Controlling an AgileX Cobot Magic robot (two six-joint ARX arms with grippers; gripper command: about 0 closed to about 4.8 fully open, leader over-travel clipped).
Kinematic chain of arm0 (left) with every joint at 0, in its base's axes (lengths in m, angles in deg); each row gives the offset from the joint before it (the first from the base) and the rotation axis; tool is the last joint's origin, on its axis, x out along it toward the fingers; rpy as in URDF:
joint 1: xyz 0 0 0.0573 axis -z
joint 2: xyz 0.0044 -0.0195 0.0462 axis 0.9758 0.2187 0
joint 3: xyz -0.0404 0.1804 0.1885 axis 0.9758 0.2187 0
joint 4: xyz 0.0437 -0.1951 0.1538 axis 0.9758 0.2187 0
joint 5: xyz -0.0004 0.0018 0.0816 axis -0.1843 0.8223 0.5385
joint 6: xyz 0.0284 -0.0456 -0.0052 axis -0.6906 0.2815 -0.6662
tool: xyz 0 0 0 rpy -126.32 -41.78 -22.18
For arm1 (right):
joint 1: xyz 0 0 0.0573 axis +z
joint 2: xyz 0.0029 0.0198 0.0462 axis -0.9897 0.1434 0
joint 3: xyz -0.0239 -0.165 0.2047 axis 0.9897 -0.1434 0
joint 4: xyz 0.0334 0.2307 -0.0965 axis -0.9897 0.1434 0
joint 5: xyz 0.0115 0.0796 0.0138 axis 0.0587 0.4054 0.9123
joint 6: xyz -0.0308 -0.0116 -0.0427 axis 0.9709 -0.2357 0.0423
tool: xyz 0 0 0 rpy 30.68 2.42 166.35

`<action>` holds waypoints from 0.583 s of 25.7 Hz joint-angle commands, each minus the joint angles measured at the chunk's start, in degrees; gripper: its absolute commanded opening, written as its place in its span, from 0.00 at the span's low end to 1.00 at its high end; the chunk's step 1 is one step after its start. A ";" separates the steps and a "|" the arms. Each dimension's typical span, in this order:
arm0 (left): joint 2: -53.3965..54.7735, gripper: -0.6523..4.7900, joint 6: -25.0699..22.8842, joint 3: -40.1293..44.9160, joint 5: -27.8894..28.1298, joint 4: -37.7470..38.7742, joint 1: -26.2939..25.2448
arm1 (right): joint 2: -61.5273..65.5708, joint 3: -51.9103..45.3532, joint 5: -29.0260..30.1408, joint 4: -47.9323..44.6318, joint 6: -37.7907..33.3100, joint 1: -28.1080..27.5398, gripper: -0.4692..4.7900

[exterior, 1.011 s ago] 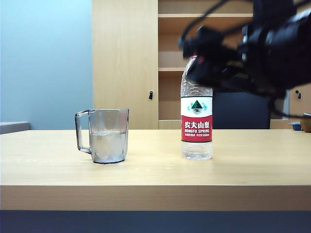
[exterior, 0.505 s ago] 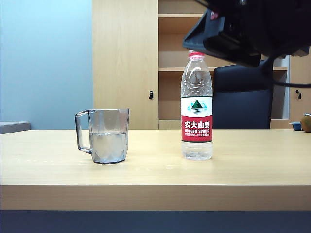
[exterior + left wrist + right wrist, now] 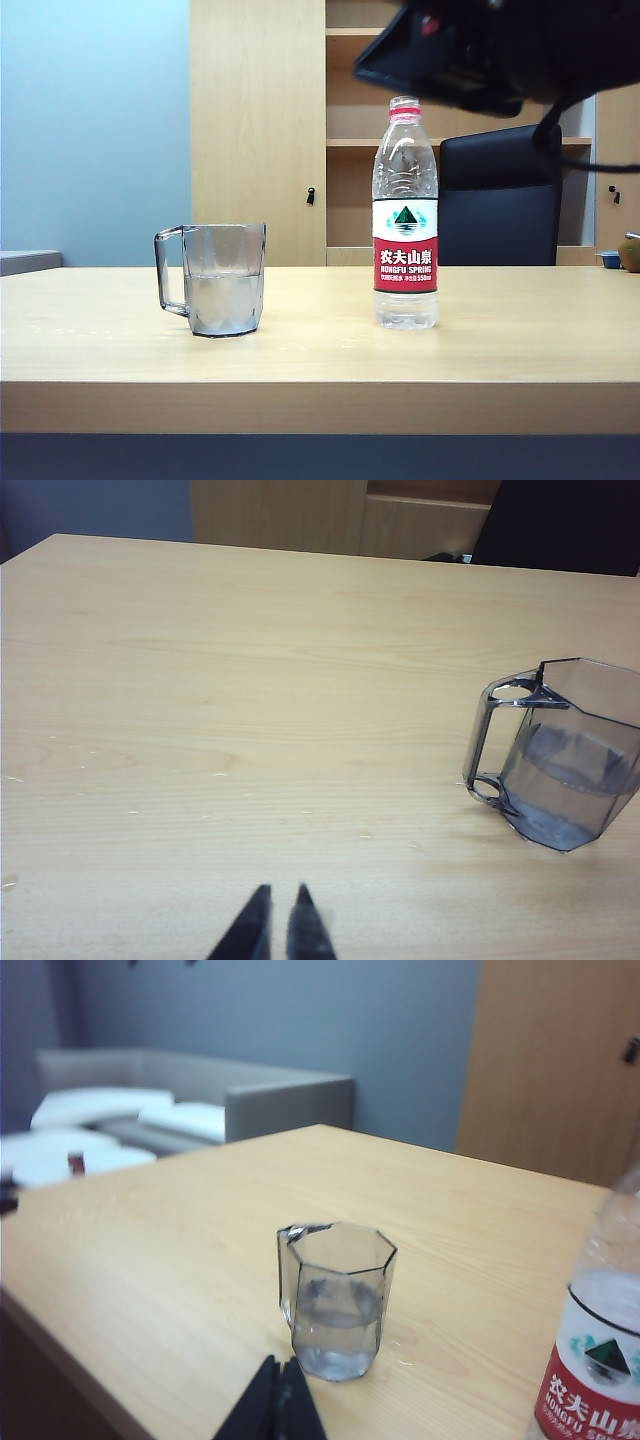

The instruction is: Pick up the mineral water bottle on the table and pour water into the mug until it's half full.

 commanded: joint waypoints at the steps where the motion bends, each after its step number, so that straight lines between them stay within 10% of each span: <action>1: 0.04 0.17 -0.22 -0.24 0.15 1.51 -0.02 | -0.11 0.33 -1.14 3.28 2.84 0.02 0.20; 15: 0.04 0.17 -0.22 -0.24 0.15 1.81 -0.02 | -5.68 0.28 -4.22 14.47 3.74 -3.30 0.21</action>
